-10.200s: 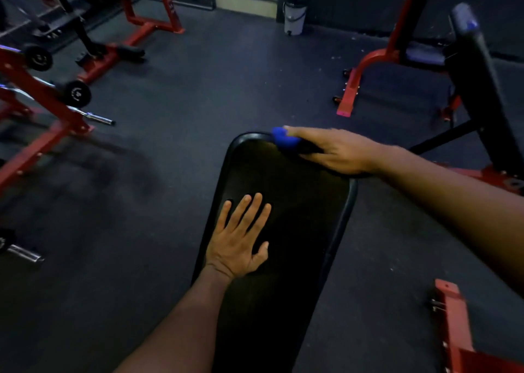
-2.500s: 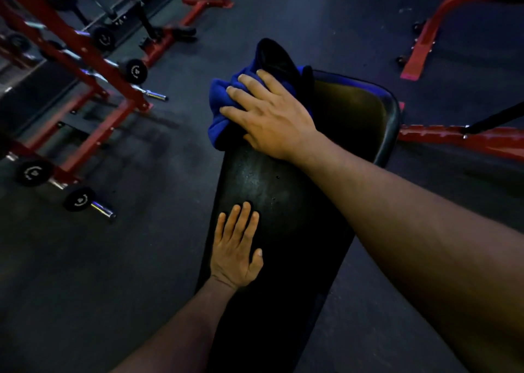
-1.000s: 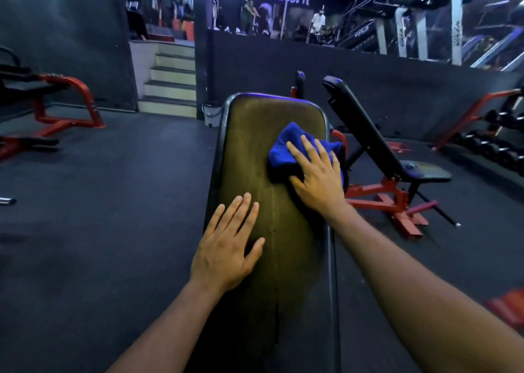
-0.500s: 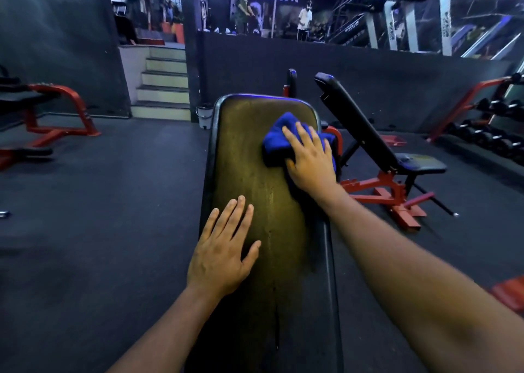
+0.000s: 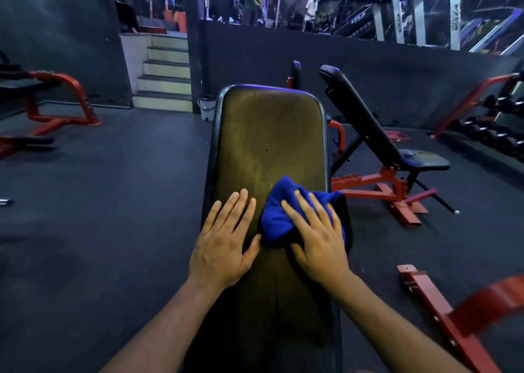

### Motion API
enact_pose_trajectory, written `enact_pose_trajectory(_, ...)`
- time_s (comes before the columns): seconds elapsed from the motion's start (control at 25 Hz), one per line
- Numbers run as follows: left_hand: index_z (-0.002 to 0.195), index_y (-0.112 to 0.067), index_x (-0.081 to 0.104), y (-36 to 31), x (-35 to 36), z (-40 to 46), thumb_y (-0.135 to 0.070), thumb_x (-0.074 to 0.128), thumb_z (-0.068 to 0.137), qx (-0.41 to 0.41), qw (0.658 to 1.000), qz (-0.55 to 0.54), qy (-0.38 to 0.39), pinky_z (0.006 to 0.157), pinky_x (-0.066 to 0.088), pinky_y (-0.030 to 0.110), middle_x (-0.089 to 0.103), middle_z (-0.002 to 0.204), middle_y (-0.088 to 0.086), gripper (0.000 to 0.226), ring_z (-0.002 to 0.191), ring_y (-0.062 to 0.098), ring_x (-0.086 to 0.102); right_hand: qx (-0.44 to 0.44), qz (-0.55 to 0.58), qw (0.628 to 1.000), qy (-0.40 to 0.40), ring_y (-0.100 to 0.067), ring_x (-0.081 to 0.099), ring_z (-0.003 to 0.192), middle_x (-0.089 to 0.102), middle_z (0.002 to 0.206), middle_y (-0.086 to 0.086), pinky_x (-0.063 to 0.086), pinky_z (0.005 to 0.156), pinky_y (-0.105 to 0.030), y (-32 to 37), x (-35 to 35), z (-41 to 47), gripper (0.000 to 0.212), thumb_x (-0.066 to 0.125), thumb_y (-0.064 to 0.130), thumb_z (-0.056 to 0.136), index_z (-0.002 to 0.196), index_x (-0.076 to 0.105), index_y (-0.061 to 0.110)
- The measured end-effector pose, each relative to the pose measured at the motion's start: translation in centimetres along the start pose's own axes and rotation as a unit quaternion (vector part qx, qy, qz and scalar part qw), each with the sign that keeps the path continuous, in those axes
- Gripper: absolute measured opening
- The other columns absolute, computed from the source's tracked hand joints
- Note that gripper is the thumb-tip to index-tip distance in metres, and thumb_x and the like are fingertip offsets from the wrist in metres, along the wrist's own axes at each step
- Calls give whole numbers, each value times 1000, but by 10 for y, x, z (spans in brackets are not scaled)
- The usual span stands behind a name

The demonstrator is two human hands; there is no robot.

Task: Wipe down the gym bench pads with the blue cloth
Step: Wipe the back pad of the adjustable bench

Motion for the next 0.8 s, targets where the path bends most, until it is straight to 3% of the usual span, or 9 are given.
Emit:
enact_pose_trajectory(0.08,161,-17,26,0,0,-1,-50,36,101,-1,1000,0,2,127,15,43,18,169,4,69,157,17,12,-53,33,998,3,-23,39,140,43,152,1,29,113,-45,-13,-15,5,70,51,28,74,144,45,31)
enact_pose_trajectory(0.16,161,-18,25,1,0,0,-51,35,102,-2,1000,-6,3,127,13,43,17,169,3,68,158,17,11,-67,51,996,-12,-26,51,127,53,143,-4,40,104,-47,-33,-36,44,66,55,21,76,141,50,26)
enact_pose_trajectory(0.28,160,-18,26,0,0,-1,-50,34,103,-2,1000,-9,-1,128,11,43,18,169,3,66,157,17,12,-42,3,999,-28,-33,42,137,44,151,-7,39,106,-52,-57,-52,125,67,49,26,78,145,47,26)
enact_pose_trajectory(0.4,160,-17,29,1,-1,0,-48,34,102,-3,1000,-11,-7,127,10,41,21,168,4,66,157,18,15,16,-19,1000,12,-27,18,150,24,162,3,20,118,-55,-49,-30,156,70,44,35,80,150,34,37)
enact_pose_trajectory(0.64,159,-17,31,-2,-6,-1,-47,37,102,-3,1000,-23,3,127,17,44,23,168,4,64,156,17,17,-20,-18,1000,-7,-19,14,151,24,162,6,14,120,-50,-29,-16,63,68,41,36,84,151,32,35)
enact_pose_trajectory(0.8,160,-20,25,-4,-15,-13,-51,33,104,-6,999,-28,41,126,22,48,17,169,3,65,157,15,8,-52,-33,994,86,-17,14,151,21,163,8,18,121,-47,-21,-26,9,70,45,32,83,152,31,37)
Point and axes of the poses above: each hand's wrist, its own z-axis towards the middle knuckle, its own x-axis out of the palm, y = z × x, the point moved 1 cm from there along z, towards the middle knuckle
